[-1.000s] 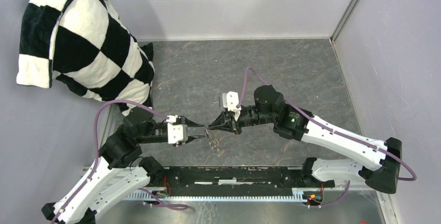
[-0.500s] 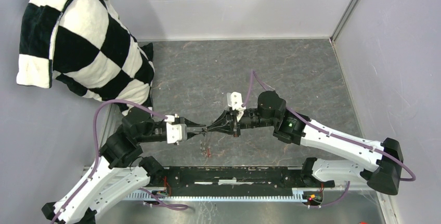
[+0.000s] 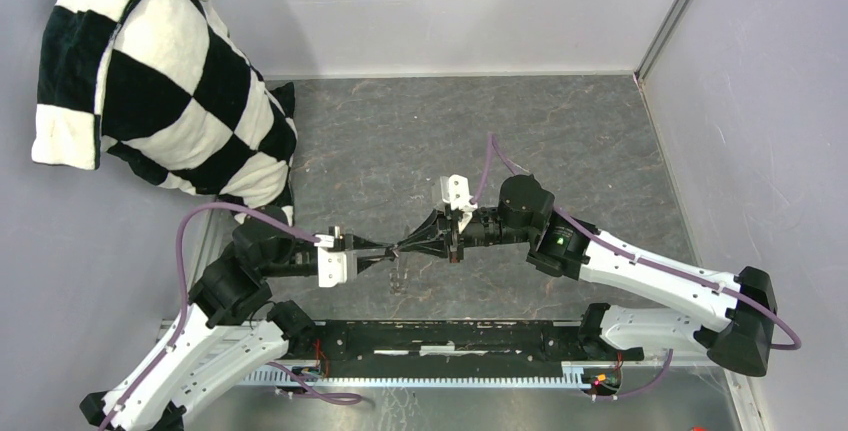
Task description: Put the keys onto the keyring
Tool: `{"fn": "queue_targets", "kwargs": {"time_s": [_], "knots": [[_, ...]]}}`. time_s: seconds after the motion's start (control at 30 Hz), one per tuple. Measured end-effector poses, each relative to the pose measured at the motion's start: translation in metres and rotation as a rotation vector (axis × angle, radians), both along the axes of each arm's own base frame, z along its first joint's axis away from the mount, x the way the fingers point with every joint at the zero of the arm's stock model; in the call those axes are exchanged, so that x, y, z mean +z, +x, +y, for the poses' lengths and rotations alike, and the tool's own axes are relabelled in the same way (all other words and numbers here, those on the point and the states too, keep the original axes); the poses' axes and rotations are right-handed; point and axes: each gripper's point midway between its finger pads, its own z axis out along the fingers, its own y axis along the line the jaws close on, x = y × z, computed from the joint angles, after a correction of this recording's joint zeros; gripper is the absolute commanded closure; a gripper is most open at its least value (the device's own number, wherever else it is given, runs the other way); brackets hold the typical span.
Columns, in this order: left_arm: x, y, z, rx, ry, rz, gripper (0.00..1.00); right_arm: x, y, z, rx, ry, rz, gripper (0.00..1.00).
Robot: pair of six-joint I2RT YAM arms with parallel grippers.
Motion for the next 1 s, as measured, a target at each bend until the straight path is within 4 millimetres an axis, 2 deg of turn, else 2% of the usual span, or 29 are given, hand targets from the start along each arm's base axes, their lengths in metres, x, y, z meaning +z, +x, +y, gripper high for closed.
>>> {"fn": "queue_targets", "kwargs": {"time_s": [0.2,0.3,0.47,0.8,1.0], "knots": [[-0.006,0.001,0.002,-0.008,0.011,-0.058,0.9,0.001,0.0,0.0,-0.002,0.004,0.011,1.0],[-0.009,0.003,0.004,0.001,0.011,-0.095,0.93,-0.001,0.001,0.001,-0.013,0.012,0.028,1.0],[-0.015,0.008,0.006,0.021,0.019,-0.146,0.93,-0.01,0.004,0.002,-0.037,0.037,0.076,1.0],[-0.019,0.01,0.004,0.001,0.032,-0.183,0.84,-0.022,0.011,0.0,-0.124,0.139,0.164,1.0],[-0.023,0.012,-0.001,-0.017,0.044,-0.167,0.84,-0.027,0.011,-0.001,-0.174,0.204,0.2,1.0]]}}
